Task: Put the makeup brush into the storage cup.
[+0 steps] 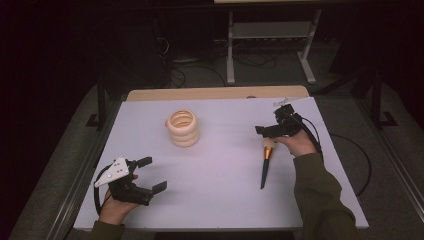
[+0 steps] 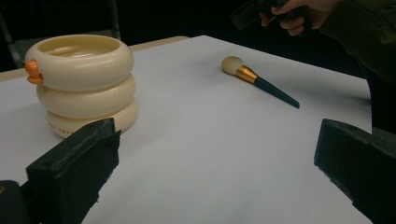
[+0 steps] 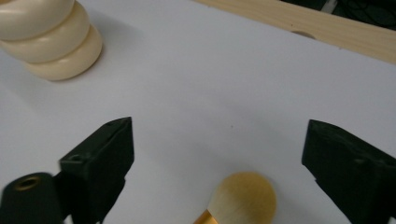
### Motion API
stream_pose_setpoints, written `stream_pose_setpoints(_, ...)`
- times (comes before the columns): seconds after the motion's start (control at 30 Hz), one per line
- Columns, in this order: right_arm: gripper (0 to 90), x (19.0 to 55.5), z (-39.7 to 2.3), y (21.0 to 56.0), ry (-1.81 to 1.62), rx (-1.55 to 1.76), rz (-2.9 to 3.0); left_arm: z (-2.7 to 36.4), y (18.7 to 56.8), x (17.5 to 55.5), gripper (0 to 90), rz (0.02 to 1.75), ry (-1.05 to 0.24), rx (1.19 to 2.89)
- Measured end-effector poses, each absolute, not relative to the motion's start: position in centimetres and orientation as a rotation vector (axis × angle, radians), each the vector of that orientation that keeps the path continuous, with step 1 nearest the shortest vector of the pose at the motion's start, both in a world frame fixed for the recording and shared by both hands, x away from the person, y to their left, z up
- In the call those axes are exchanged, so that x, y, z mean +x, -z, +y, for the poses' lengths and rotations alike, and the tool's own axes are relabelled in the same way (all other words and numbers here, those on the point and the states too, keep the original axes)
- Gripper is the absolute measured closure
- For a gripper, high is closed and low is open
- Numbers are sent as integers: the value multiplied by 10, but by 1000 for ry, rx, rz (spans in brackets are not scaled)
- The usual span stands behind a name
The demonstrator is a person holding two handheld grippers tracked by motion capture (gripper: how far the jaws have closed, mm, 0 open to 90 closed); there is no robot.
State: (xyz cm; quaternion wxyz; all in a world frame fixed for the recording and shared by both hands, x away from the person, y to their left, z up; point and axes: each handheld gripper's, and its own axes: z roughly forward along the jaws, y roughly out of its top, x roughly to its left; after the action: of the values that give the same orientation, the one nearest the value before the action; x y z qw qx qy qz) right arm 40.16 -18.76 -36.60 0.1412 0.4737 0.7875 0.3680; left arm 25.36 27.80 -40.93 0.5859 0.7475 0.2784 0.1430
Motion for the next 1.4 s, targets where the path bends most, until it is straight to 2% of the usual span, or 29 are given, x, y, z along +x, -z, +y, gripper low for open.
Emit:
stream_pose_setpoints(0.9, 341, 403, -191, 373, -892, 1540, 2325, 278, 409, 253, 0, 652, -334, 1745)
stream_pose_setpoints(1.4, 405, 396, -193, 380, -853, 1614, 2366, 278, 409, 254, 0, 650, -333, 1747)
